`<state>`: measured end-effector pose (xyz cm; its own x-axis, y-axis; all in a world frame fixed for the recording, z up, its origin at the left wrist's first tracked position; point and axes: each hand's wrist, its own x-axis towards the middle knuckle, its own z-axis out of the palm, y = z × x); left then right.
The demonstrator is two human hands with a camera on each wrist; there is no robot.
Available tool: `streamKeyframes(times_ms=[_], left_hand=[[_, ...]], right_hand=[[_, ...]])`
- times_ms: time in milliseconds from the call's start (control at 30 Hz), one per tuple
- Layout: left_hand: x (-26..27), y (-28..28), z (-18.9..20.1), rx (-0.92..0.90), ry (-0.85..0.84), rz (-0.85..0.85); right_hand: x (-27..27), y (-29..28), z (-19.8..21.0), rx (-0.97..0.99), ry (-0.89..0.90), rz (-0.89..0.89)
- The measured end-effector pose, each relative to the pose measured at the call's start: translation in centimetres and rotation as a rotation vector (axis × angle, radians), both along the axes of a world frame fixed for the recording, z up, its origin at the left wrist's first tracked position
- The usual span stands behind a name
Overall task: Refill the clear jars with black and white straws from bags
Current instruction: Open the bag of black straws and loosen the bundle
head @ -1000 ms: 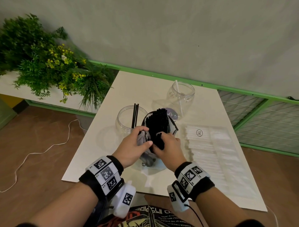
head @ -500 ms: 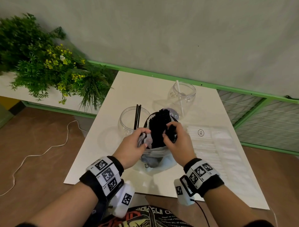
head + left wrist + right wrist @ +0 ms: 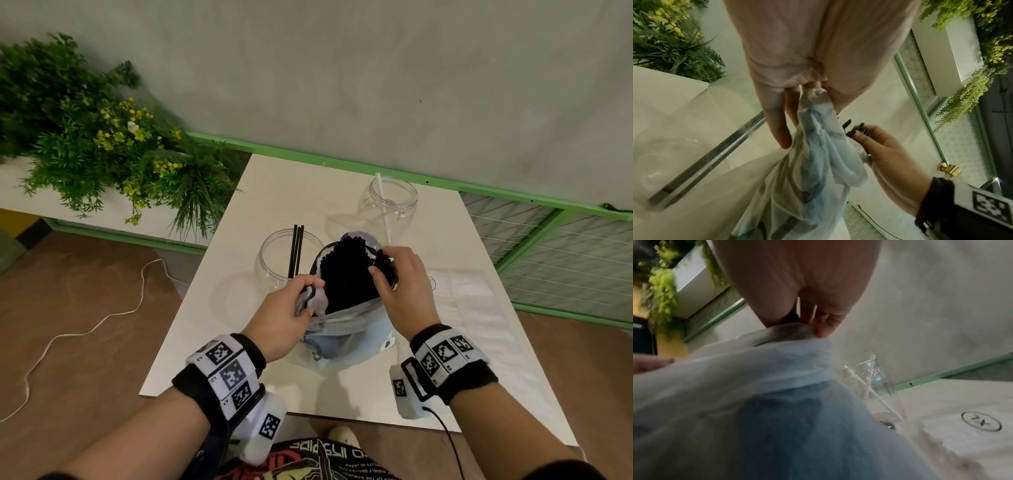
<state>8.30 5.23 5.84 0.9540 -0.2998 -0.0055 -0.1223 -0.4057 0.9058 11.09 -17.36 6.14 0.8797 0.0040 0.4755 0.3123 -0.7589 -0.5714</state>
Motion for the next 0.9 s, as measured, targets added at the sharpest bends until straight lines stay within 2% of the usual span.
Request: streamKeyframes(times_ms=[67, 167, 400, 567, 633, 800, 900], left_hand=[[0.1, 0.1, 0.1, 0.008, 0.004, -0.004], [0.3, 0.1, 0.3, 0.02, 0.007, -0.015], [0.6, 0.5, 0.4, 0.03, 0.017, -0.044], [0.8, 0.5, 0.3, 0.059, 0.022, -0.066], [0.8, 0.4, 0.4, 0.071, 0.017, -0.077], [0.8, 0.5, 0.4, 0.092, 0.013, -0.097], [0.8, 0.4, 0.5, 0.087, 0.014, -0.101]], right_hand=[[0.3, -0.5, -0.8, -0.123, -0.02, -0.012], [0.4, -1.0, -0.6, -0.204, -0.025, 0.046], [0.2, -2.2, -0.3, -0.269, 0.114, 0.217], [-0.6, -3.7, 0.1, -0.475, 0.215, 0.365], [-0.5, -3.7, -0.1, -0.475, 0.218, 0.373], [-0.1, -3.6, 0.8, -0.265, 0.257, 0.356], [-0.3, -3.7, 0.7, -0.302, 0.322, 0.378]])
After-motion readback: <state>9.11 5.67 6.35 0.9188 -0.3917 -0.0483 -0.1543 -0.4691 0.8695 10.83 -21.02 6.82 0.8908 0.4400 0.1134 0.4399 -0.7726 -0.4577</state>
